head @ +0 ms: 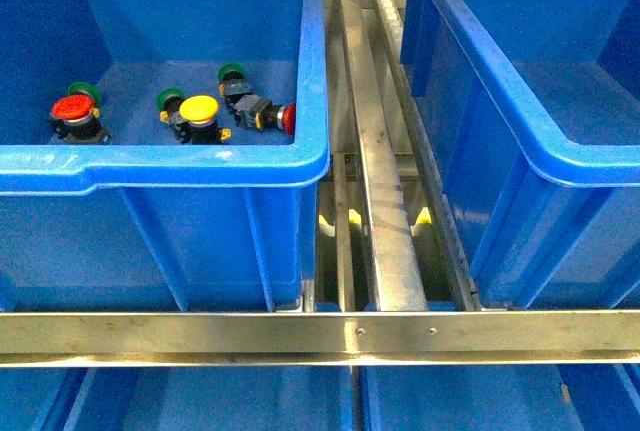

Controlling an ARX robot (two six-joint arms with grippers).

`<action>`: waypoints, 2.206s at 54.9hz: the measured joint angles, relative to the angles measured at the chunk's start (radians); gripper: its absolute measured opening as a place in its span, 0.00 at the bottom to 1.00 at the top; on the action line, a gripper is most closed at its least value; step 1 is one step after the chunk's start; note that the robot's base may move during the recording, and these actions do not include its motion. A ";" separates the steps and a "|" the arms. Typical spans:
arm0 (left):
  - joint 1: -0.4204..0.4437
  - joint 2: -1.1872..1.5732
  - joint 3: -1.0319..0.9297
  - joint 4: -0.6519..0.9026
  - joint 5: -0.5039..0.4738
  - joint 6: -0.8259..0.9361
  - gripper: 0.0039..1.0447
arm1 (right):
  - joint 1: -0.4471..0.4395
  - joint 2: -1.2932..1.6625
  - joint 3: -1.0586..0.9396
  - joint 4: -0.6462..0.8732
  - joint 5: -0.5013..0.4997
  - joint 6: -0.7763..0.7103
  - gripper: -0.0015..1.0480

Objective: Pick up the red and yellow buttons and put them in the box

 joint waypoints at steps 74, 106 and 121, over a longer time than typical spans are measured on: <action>0.000 0.000 0.000 0.000 0.000 0.000 0.93 | 0.000 0.000 0.000 0.000 0.000 0.000 0.94; -0.034 0.045 0.025 -0.074 -0.127 -0.075 0.93 | 0.000 0.000 0.000 0.000 0.000 0.000 0.94; 0.013 0.549 0.351 0.133 -0.056 -0.324 0.93 | 0.000 0.000 0.000 0.000 0.000 0.000 0.94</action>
